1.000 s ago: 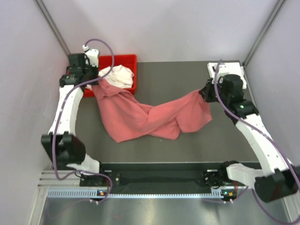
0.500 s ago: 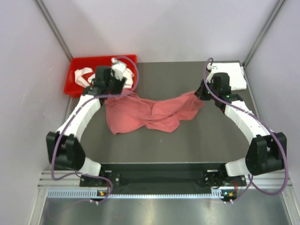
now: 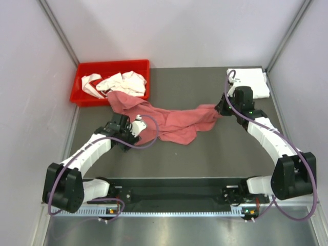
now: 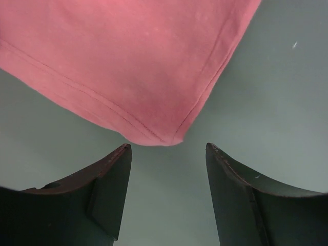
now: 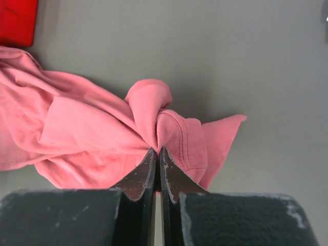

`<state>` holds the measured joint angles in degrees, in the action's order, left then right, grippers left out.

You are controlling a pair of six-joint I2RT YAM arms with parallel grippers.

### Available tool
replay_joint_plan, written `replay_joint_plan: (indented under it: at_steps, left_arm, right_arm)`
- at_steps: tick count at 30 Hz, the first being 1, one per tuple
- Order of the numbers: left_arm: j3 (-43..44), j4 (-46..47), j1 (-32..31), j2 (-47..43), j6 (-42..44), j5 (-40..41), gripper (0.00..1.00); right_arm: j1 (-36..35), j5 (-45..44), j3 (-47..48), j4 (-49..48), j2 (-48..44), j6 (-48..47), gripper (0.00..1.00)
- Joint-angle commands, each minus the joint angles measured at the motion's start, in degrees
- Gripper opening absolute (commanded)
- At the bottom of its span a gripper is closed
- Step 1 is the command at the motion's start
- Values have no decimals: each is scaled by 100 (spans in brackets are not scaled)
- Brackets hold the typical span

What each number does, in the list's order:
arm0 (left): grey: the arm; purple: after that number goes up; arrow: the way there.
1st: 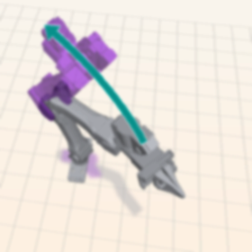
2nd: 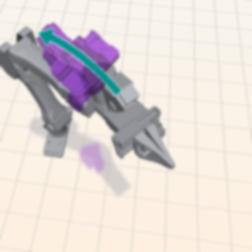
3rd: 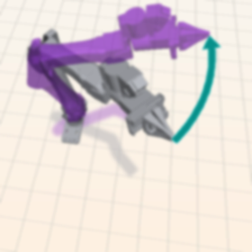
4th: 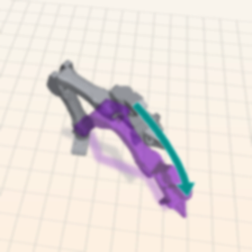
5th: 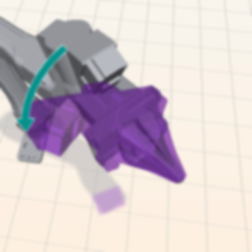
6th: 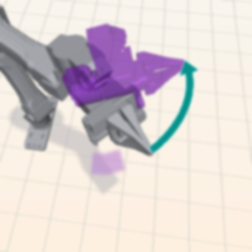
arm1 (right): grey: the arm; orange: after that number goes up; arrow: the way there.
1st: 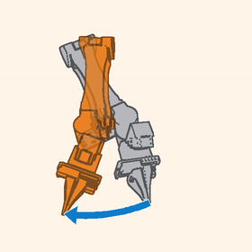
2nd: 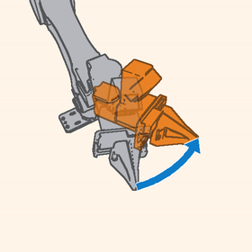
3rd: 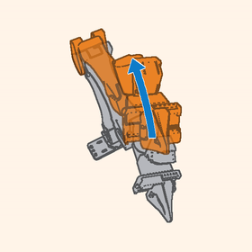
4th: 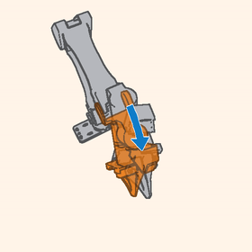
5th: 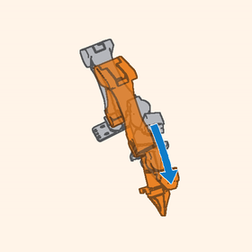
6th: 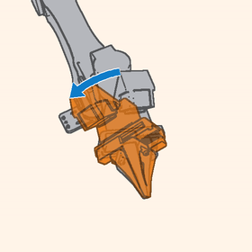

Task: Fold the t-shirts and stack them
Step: Flatten the tshirt out

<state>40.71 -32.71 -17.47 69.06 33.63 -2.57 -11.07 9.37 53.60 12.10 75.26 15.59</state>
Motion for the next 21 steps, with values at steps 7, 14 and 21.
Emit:
replay_joint_plan:
  at_steps: [7,14,21]
  left_arm:
    - [-423,1222,-19,432,136,578,59]
    - [-362,1294,-2,679,48,924,14]
    - [1547,65,384,-189,-515,1241,0]
  right_arm:
    - [87,-66,-96,-41,-468,32,0]
    - [246,-75,-69,179,-846,5,0]
    - [413,-40,825,872,-1479,-162,0]
